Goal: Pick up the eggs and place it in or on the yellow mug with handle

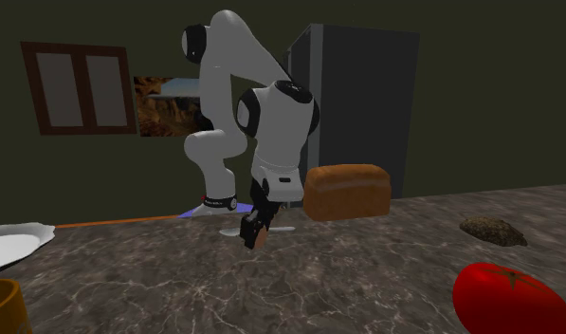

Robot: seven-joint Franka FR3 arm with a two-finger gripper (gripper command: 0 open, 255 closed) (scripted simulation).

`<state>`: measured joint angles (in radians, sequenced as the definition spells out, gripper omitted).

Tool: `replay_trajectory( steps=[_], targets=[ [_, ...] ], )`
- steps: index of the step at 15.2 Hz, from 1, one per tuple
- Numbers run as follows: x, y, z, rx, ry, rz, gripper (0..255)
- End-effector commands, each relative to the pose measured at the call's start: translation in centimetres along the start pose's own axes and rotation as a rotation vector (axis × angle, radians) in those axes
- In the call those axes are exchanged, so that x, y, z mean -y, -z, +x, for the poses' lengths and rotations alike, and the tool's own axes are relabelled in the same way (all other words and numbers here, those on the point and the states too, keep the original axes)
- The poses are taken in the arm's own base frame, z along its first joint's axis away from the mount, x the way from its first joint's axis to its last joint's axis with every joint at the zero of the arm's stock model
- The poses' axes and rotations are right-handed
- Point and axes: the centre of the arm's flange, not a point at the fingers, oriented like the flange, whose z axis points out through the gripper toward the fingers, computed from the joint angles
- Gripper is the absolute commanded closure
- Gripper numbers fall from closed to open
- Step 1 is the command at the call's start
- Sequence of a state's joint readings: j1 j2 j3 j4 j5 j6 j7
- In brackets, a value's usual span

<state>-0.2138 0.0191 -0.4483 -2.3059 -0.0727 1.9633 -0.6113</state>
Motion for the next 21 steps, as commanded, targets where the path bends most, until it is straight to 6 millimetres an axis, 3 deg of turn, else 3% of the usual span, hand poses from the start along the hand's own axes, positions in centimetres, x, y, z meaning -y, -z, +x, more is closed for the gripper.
replay_trajectory(
  steps=[1, 3, 21],
  targets=[
    [0.0, 0.0, 0.0, 0.000, 0.000, 0.000, 255],
    [0.0, 0.0, 0.0, 0.000, 0.000, 0.000, 255],
    [1.4, 8.9, -3.1, 0.000, 0.000, 0.000, 255]
  ],
)
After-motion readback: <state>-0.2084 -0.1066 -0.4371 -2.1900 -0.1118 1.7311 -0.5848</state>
